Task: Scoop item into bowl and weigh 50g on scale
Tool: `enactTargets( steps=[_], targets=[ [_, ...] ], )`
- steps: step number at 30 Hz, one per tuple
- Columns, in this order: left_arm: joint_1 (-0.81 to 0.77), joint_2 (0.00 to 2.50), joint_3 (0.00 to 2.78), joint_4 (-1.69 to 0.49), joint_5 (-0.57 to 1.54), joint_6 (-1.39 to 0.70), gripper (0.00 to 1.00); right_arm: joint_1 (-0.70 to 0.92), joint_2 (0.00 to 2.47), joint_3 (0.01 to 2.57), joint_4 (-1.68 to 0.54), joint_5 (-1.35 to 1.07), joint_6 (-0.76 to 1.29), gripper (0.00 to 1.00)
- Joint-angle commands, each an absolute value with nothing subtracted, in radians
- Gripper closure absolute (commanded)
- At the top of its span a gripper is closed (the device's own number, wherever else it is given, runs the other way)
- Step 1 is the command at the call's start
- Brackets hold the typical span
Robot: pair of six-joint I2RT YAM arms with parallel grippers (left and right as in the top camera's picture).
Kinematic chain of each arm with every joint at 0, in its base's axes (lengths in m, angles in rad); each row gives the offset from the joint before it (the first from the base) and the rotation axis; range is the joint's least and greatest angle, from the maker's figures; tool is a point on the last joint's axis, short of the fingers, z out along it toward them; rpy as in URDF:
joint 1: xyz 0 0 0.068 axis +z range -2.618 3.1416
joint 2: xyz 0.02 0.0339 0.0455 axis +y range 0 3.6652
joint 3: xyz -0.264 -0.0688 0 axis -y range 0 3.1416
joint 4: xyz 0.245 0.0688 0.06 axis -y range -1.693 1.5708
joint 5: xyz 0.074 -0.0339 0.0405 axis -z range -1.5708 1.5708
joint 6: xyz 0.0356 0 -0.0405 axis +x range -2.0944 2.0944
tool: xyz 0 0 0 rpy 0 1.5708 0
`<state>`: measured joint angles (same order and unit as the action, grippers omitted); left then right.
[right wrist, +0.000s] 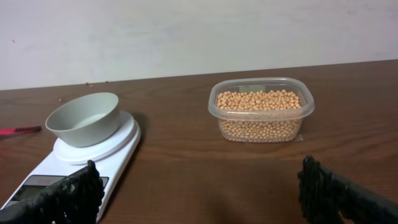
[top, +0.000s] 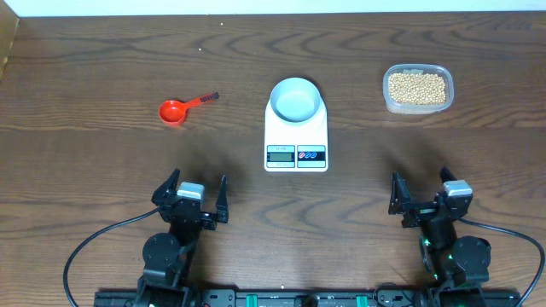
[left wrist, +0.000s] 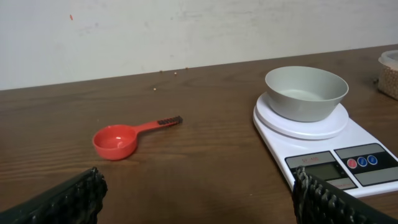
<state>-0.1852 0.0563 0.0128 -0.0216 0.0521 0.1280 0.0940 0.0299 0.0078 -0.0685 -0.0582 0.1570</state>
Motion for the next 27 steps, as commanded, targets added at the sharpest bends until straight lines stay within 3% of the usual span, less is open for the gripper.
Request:
enactTargets(
  steps=[1,12,27],
  targets=[
    [-0.186,0.057,0.004,-0.056,0.036,0.124,0.02,0.099,0.032,0.006,-0.072,-0.058,0.167,0.01],
    [-0.186,0.106,0.111,0.009,0.036,0.123,0.02,0.099,0.032,0.006,-0.072,-0.058,0.167,0.01],
    [-0.186,0.776,0.621,-0.031,0.056,0.110,0.02,0.099,0.032,0.006,-0.072,-0.058,0.167,0.01]
  ],
)
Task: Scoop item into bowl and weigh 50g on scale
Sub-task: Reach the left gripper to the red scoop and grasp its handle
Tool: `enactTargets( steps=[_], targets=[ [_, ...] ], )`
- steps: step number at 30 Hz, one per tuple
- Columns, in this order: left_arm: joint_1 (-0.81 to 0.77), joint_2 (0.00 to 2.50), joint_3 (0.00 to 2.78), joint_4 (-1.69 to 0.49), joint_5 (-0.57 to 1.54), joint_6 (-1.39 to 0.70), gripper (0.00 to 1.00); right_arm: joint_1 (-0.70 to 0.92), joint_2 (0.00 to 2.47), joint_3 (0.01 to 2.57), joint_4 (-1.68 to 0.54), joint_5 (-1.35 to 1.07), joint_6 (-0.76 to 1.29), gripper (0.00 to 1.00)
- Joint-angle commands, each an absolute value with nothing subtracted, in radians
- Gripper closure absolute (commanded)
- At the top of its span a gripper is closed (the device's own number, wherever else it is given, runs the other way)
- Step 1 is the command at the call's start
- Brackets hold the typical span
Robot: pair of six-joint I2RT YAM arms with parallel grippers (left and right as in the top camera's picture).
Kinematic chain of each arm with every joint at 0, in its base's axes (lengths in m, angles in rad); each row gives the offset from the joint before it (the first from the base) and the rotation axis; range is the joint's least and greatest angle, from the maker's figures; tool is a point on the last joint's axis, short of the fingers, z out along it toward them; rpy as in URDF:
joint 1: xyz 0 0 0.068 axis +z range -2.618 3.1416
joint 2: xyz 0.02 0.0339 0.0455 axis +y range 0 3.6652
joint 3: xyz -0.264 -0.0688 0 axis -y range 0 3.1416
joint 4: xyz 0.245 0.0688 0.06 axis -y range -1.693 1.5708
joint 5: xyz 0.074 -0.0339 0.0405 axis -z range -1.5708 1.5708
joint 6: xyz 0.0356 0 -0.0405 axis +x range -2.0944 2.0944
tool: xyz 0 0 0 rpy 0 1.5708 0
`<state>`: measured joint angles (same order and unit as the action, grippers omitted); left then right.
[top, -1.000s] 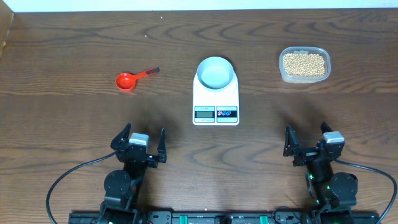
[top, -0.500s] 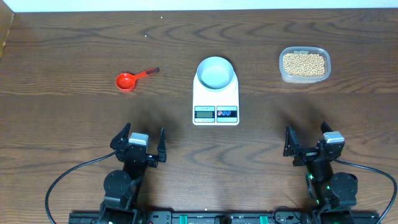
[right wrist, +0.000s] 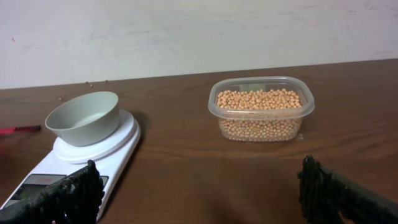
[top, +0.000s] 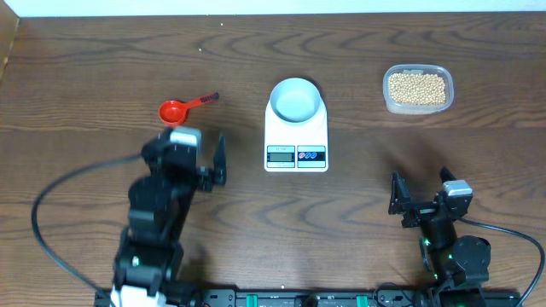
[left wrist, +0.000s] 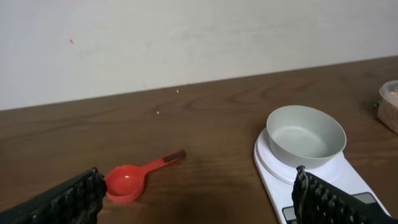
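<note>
A red measuring scoop (top: 174, 110) (left wrist: 127, 183) lies on the table, left of the white scale (top: 296, 136) (left wrist: 311, 186) (right wrist: 74, 162). The grey bowl (top: 296, 99) (left wrist: 305, 135) (right wrist: 83, 117) sits on the scale's platform and looks empty. A clear tub of soybeans (top: 417, 89) (right wrist: 261, 108) stands at the far right. My left gripper (top: 189, 158) (left wrist: 198, 199) is open, just short of the scoop and a little right of it, nothing between its fingers. My right gripper (top: 420, 194) (right wrist: 199, 193) is open near the front edge, well short of the tub.
A pale wall rises behind the table's far edge. Black cables run from both arm bases along the front edge. The scale's display and buttons (top: 296, 154) face the front.
My left arm has reached forward from its base; its open gripper now sits close to the red scoop. The right arm, scoop, bowl, scale and tub have not moved.
</note>
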<state>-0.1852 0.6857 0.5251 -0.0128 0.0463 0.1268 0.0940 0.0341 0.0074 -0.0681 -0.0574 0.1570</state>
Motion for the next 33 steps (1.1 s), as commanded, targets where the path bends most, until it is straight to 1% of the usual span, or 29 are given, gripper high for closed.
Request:
enactTargets(
  steps=[1,4,6,8,9,11,13,15,23,29,30,31,32,33],
  targets=[
    [-0.185,0.815,0.659,-0.062,0.070,0.102,0.02,0.099,0.032,0.006,-0.071,-0.058,0.167,0.01],
    [-0.162,0.913,0.761,-0.157,0.128,0.073,0.02,0.099,0.032,0.006,-0.072,-0.058,0.167,0.01],
    [-0.117,0.996,0.859,-0.248,0.218,0.073,0.02,0.099,0.032,0.006,-0.072,-0.058,0.167,0.01],
    [-0.048,1.082,0.971,-0.349,0.353,0.072,0.02,0.099,0.032,0.006,-0.072,-0.058,0.167,0.01],
    [0.017,1.151,1.060,-0.428,0.461,0.064,0.02,0.099,0.032,0.006,-0.072,-0.058,0.167,0.01],
    [0.101,1.246,1.167,-0.524,0.571,0.062,0.02,0.099,0.032,0.006,-0.072,-0.058,0.168,0.01],
    [0.166,1.322,1.232,-0.568,0.636,0.062,0.02,0.099,0.032,0.006,-0.072,-0.058,0.167,0.01],
    [0.205,1.369,1.243,-0.543,0.655,0.057,0.02,0.099,0.032,0.006,-0.072,-0.058,0.168,0.01],
    [0.236,1.504,1.243,-0.507,0.600,0.056,0.02,0.099,0.032,0.006,-0.072,-0.058,0.167,0.01],
    [0.236,1.639,1.243,-0.493,0.327,-0.007,0.01,0.099,0.032,0.006,-0.072,-0.058,0.167,0.01],
    [0.236,1.653,1.243,-0.486,0.285,-0.031,0.04,0.099,0.032,0.006,-0.072,-0.058,0.167,0.01],
    [0.236,1.667,1.243,-0.478,0.243,-0.052,0.11,0.099,0.032,0.006,-0.072,-0.058,0.167,0.01],
    [0.236,1.684,1.243,-0.465,0.186,-0.083,0.20,0.099,0.032,0.006,-0.071,-0.058,0.167,0.01],
    [0.236,1.697,1.243,-0.454,0.146,-0.104,0.26,0.099,0.032,0.006,-0.072,-0.058,0.167,0.01]
  ],
)
